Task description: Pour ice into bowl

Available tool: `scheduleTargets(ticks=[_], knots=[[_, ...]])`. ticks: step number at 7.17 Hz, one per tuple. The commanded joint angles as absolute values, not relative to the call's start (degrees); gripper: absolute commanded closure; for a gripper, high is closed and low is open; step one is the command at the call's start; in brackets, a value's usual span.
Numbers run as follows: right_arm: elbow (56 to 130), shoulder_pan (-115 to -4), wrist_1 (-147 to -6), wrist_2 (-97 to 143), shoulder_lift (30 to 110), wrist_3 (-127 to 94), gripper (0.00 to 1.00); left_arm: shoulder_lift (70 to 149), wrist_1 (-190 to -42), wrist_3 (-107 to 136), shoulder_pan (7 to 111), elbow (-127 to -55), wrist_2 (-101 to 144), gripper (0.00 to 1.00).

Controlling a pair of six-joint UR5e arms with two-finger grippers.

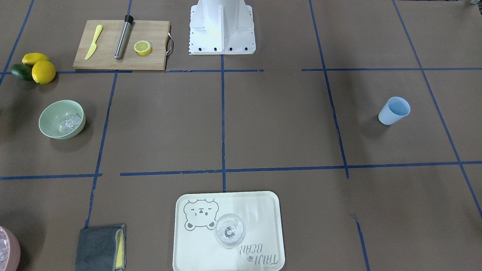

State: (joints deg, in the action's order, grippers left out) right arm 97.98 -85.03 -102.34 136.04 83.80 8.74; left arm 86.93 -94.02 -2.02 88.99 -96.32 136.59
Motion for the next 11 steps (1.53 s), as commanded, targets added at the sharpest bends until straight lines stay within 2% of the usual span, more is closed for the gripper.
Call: scheduleTargets(ticks=[1, 5, 7, 9, 11], knots=[[97.74, -84.64, -101.78, 136.75, 83.85, 8.01, 0.0, 86.75, -89.59, -1.49, 87.98, -99.67, 137.37, 0.0], [97.56, -84.46, -101.95, 137.29, 83.32, 7.12, 0.0, 86.48, -89.47, -1.93, 88.07, -100.81, 135.19, 0.0], [97.21, -84.46, -101.87, 136.76, 84.1, 7.03, 0.0, 86.4, -89.65, -10.35, 88.15, -99.85, 134.04, 0.0], [96.24, -84.46, -101.78, 136.06, 87.08, 7.55, 0.0, 87.27, -89.03, -10.02, 88.07, -99.76, 134.56, 0.0], [96.33, -84.55, -95.31, 135.61, 93.39, 7.21, 0.0, 86.49, -89.82, -10.46, 88.07, -98.18, 134.3, 0.0]])
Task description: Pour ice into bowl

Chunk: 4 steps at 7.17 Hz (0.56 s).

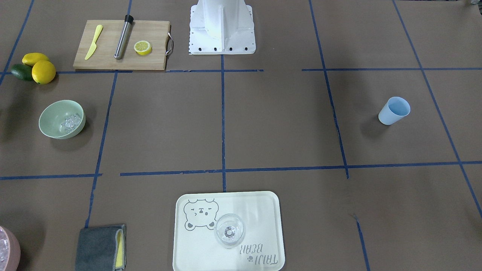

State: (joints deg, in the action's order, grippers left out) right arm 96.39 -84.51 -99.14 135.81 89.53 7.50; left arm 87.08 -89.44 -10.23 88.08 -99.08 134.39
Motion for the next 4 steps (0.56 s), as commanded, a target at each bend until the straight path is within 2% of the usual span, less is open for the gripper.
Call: scheduleTargets(ticks=[1, 4], knots=[[97.29, -84.64, -93.97, 136.14, 93.34, 7.03, 0.0, 86.4, -89.82, -10.46, 88.07, -97.91, 134.47, 0.0], [97.11, -86.21, -93.95, 136.66, 93.52, 7.03, 0.0, 86.48, -90.0, -10.37, 88.07, -96.15, 134.74, 0.0]])
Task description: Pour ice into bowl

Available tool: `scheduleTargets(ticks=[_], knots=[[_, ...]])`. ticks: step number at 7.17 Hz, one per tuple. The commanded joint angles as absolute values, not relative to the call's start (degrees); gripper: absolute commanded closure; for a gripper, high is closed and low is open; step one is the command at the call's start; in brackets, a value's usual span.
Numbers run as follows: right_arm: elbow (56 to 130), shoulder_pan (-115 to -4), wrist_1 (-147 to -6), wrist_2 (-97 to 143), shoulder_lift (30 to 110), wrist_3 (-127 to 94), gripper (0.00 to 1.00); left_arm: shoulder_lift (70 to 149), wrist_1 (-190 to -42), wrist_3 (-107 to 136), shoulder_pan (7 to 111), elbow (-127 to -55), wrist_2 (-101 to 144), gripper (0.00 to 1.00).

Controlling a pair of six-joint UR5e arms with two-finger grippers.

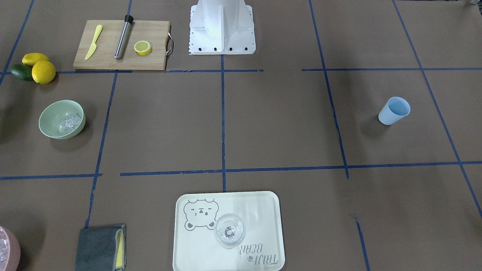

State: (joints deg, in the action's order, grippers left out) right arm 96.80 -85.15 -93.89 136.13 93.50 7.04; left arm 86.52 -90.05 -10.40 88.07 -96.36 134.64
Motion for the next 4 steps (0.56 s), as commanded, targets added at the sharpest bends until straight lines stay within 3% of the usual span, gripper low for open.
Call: scheduleTargets(ticks=[1, 4], knots=[[96.51, -86.22, -93.96, 136.5, 93.34, 7.03, 0.0, 86.92, -90.09, -10.37, 87.98, -95.98, 134.56, 0.0], [96.24, -86.22, -94.22, 136.76, 93.25, 7.03, 0.0, 88.32, -89.56, -10.11, 87.98, -95.89, 134.3, 0.0]])
